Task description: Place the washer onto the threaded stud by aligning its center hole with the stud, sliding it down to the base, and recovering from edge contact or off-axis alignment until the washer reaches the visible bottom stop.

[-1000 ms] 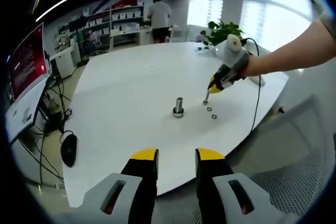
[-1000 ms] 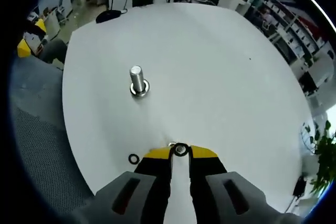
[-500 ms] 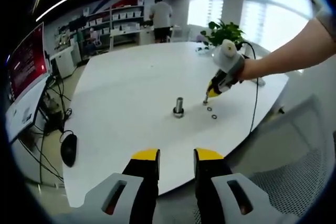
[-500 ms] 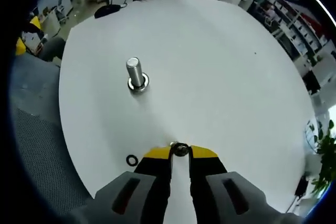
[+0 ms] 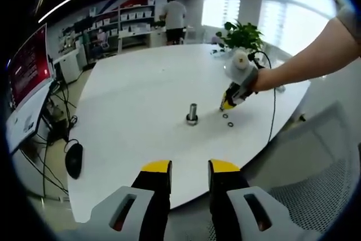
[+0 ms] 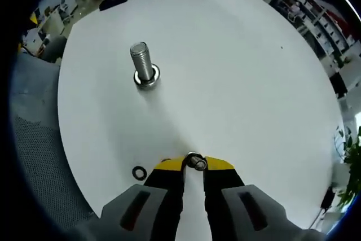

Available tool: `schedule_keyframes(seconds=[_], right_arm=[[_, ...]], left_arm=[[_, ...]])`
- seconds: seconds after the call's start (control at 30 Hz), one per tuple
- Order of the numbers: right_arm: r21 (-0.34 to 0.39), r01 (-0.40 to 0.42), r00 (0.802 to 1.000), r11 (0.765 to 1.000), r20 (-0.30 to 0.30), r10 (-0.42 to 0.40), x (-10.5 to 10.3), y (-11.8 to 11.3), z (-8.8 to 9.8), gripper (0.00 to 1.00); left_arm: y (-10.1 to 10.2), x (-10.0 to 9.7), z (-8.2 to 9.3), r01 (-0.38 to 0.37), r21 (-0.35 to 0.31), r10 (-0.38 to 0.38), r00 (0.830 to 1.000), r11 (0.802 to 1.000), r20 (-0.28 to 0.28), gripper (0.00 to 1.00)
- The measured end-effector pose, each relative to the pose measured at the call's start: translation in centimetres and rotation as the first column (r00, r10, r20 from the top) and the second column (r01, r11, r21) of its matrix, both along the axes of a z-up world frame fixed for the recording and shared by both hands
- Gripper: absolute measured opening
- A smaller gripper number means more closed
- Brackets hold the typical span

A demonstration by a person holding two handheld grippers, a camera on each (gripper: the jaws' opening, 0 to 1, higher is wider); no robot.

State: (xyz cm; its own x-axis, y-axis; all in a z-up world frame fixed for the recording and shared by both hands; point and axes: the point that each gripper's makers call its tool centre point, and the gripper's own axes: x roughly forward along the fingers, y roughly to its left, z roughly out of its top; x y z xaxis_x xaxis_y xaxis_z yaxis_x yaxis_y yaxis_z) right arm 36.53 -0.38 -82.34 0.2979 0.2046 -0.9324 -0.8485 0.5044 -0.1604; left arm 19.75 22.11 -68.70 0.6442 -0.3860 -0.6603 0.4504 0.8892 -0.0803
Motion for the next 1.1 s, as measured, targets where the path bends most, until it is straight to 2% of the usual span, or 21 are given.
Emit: schedule_keyframes(seconds=[0.13, 0.37, 0.83, 0.97, 1.03, 1.1], right_arm=[[0.003, 0.021, 1.000, 1.000, -0.013, -0.021, 0.0, -0.1, -0.6, 0.14], [0.030, 0.053, 0.999, 0.998, -0.003, -0.053, 0.0, -0.3, -0.4, 0.17], [0.017, 0.108, 0.994, 0.994, -0.020, -0.107, -2.6, -2.0, 0.3, 0.20], [0.057, 0.116, 0.992, 0.992, -0.055, -0.113, -4.0, -1.0, -0.1, 0.28], [0.086, 0.111, 0.991, 0.990, -0.079, -0.104, -5.2, 0.2, -0.4, 0.29], [0.084, 0.089, 0.992, 0.993, -0.092, -0.081, -6.0, 0.9, -1.0, 0.29]], left_arm=[[0.0, 0.0, 0.0, -0.002, 0.000, 0.002, 1.000, 1.000, 0.002, 0.23], [0.0, 0.0, -0.1, 0.003, 0.006, -0.003, 1.000, 1.000, -0.003, 0.23], [-0.2, 0.0, 0.2, 0.008, -0.004, -0.008, 1.000, 1.000, 0.009, 0.23], [-0.3, 0.0, 0.3, 0.013, -0.007, -0.013, 1.000, 1.000, 0.016, 0.23], [-0.2, 0.0, 0.3, 0.010, -0.008, -0.010, 1.000, 1.000, 0.018, 0.23], [-0.2, 0.0, 0.3, 0.007, -0.010, -0.007, 1.000, 1.000, 0.019, 0.23]])
